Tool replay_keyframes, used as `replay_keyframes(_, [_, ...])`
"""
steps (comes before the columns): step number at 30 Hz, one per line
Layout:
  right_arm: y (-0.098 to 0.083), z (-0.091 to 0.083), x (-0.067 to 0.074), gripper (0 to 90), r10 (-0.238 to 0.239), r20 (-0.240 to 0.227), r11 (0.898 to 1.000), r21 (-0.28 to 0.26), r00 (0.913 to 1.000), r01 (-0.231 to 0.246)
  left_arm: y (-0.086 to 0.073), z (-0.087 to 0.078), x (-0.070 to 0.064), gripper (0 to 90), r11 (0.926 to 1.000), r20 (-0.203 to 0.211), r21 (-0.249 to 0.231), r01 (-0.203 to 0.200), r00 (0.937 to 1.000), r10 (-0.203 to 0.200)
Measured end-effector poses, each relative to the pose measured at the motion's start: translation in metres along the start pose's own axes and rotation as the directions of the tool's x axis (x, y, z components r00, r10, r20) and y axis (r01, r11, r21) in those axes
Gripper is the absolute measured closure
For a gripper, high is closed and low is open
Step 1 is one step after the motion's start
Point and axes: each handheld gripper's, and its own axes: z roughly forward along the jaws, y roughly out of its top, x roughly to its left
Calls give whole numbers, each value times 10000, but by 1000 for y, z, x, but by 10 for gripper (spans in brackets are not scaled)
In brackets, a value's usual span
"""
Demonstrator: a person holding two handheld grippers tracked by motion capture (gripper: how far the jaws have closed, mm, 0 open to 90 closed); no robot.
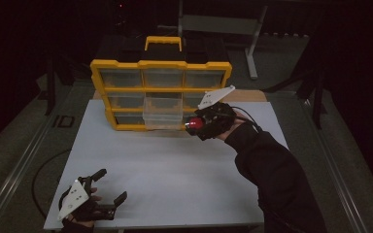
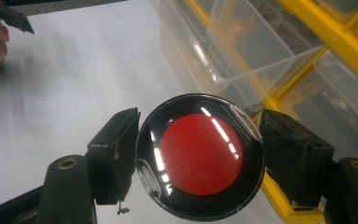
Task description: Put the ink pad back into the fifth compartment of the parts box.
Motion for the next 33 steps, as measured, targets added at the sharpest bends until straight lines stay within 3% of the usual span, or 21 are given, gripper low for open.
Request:
replay_keyframes(14, [28,3,-10,303,-6,-25,10000,-82,10000,6,0,0,0,0,10000,19,6,25,10000,-25])
replay_keyframes(33, [72,32,-20,303,55,-147,10000,-1,9999,-55,-1,-3,2,0,9999,23,-91,90,10000,-90])
